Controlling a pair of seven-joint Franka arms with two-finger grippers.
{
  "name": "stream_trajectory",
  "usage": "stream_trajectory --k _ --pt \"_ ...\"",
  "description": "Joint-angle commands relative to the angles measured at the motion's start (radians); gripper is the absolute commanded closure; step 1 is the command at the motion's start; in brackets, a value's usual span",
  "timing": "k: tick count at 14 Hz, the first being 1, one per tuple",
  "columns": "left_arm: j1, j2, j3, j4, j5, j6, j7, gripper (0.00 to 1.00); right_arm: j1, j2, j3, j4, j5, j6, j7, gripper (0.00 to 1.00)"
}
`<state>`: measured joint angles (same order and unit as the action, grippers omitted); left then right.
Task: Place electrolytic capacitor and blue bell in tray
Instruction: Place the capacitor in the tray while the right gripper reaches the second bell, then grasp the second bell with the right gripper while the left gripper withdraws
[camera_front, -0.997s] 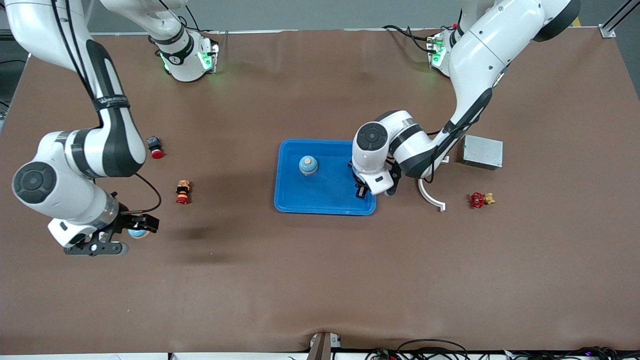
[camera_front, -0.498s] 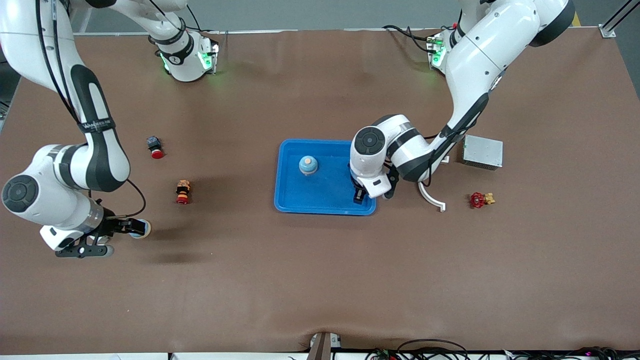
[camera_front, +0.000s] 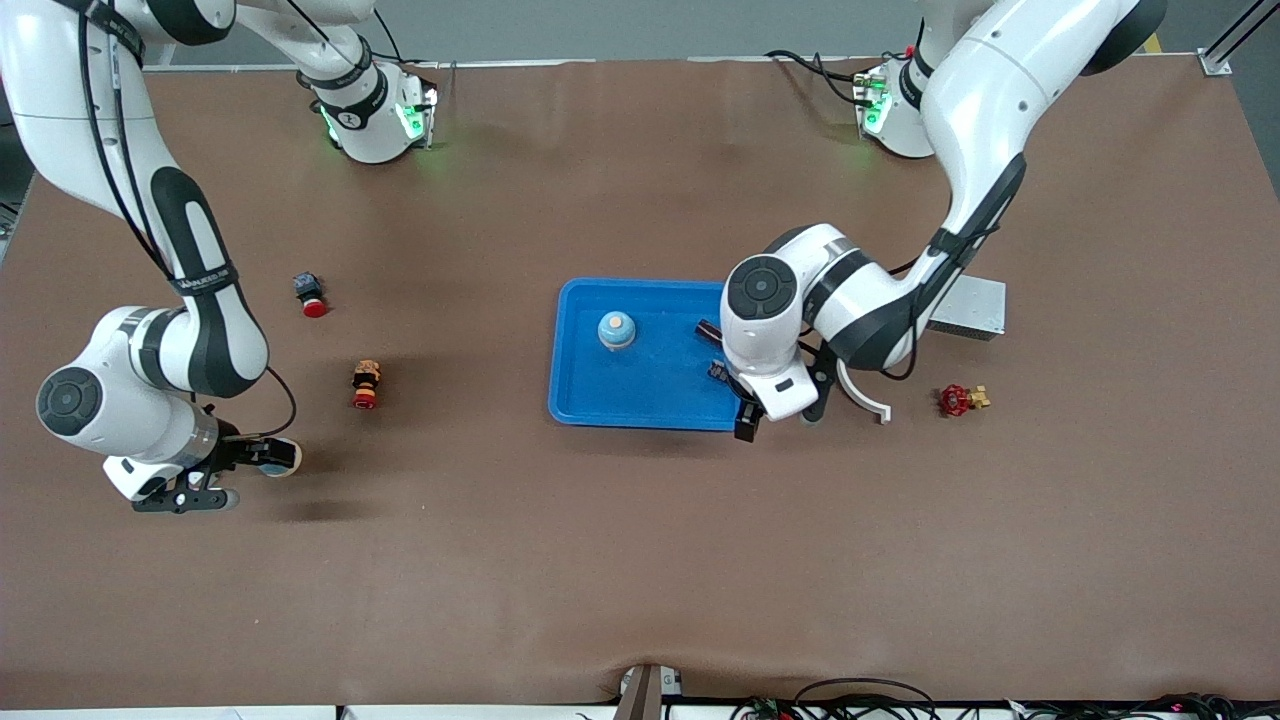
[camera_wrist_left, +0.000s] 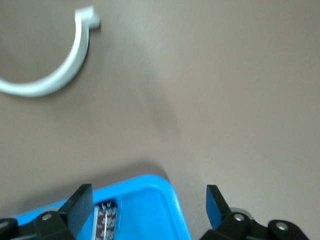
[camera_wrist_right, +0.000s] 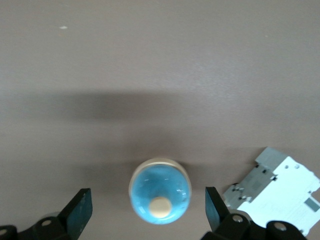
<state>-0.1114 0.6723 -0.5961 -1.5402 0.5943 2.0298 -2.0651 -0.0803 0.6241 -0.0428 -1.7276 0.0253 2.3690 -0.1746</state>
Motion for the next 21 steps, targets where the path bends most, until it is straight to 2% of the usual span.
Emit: stream_trajectory --k 1,4,7,10,11,12,13,14,18,21 --pt "0.045 -0.068 -0.002 0.009 -0.013 -0.053 0.173 0.00 -0.027 -0.004 0.023 -0.059 0.012 0.079 -0.029 0.00" --pt "0.101 -0.123 -0.002 0.011 -0.071 -0.072 0.403 0.00 -0.027 -0.003 0.023 -0.112 0.013 0.157 -0.028 0.00" --pt "0.179 -0.169 -0.002 0.023 -0.139 -0.163 0.601 0.00 -0.026 -0.003 0.024 -0.128 0.024 0.165 -0.028 0.00" --pt "0.234 -0.235 -0.002 0.025 -0.152 -0.223 0.776 0.00 -0.022 -0.003 0.024 -0.136 0.022 0.182 -0.028 0.00" --pt "0.257 -0.243 -0.004 0.029 -0.153 -0.223 0.827 0.00 -0.019 -0.003 0.024 -0.136 0.022 0.182 -0.029 0.11" --pt "0.268 -0.252 -0.004 0.035 -0.159 -0.224 0.885 0.00 -0.019 -0.003 0.024 -0.135 0.022 0.180 -0.028 0.42" --pt "0.279 -0.263 -0.001 0.043 -0.175 -0.227 0.928 0.00 -0.018 -0.003 0.024 -0.135 0.022 0.179 -0.028 0.79" --pt "0.301 -0.272 -0.002 0.052 -0.194 -0.235 0.962 0.00 -0.016 -0.003 0.024 -0.135 0.022 0.177 -0.026 1.00" --pt "0.387 -0.292 -0.005 0.118 -0.287 -0.318 1.112 0.00 0.004 -0.026 0.026 -0.127 0.022 0.151 0.003 1.00" --pt "0.407 -0.319 -0.004 0.120 -0.312 -0.339 1.181 0.00 0.016 -0.056 0.027 -0.096 0.022 0.055 0.044 1.00"
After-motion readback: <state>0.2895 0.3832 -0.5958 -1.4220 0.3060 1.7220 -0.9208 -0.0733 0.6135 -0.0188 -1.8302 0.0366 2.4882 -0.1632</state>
